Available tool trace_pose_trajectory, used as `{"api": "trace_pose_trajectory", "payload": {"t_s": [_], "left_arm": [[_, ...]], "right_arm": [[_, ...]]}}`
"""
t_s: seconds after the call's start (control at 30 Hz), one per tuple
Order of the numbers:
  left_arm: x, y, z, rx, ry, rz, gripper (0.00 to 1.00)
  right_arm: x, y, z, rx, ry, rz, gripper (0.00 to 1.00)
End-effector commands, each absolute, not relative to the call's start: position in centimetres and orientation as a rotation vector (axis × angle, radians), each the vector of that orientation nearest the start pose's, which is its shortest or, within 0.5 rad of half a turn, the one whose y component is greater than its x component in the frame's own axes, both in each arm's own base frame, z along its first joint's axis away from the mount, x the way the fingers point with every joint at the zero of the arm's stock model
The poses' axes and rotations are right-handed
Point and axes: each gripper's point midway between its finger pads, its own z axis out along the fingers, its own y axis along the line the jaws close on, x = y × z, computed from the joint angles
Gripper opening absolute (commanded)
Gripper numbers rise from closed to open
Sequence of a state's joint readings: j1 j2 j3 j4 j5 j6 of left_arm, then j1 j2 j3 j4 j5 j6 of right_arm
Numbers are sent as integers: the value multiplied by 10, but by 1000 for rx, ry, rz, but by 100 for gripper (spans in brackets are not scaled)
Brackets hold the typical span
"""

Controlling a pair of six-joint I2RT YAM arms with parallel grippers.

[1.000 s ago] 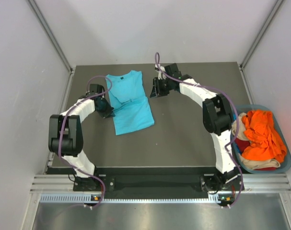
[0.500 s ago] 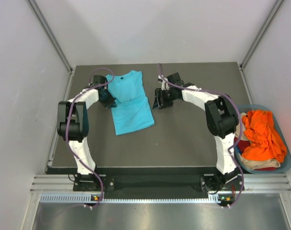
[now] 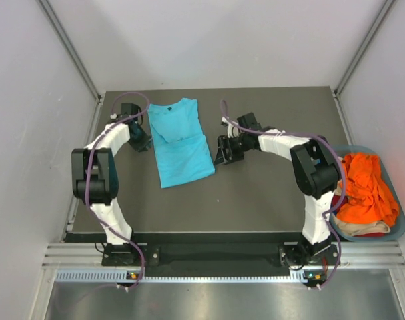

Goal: Fold and stack the t-shirts
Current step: Fold the tshirt

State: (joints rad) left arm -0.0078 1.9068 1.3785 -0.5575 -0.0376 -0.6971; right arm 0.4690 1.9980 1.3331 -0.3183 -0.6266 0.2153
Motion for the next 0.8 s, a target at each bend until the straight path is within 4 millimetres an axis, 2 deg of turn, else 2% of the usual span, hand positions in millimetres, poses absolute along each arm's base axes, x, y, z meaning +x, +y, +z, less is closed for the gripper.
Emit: {"api": "trace_pose_trajectory", "payload": {"t_s": [0.0,0.07,0.1,0.13,0.17,0.2,0.3,0.4,0.5,0.77], "left_arm": [[399,-27,83,-856,2535,-203,25],[388,-39,90,-818,2526,-298,32],[369,-43,74,-823,2568,-316,34],[362,-51,73,-803,2578,-375,36],[356,-53,77,-791,2561,-400,38],[344,-53,67,-794,2581,-395,39],[327,-51,59,-796,2599,-377,40],[318,-60,54,-798,2621,-434,40],[303,-69,40,-814,2650,-489,40],[290,-70,26,-826,2670,-480,36]], "right_arm": [[350,315,85,-688,2372,1116,64],[350,316,82,-671,2358,1125,64],[349,317,80,-665,2354,1130,64],[344,316,74,-662,2365,1139,64],[344,318,72,-659,2361,1152,63],[341,319,71,-664,2362,1174,63],[334,322,68,-672,2347,1199,61],[331,325,72,-665,2319,1218,56],[330,328,75,-660,2298,1230,50],[328,335,78,-651,2264,1276,45]]}}
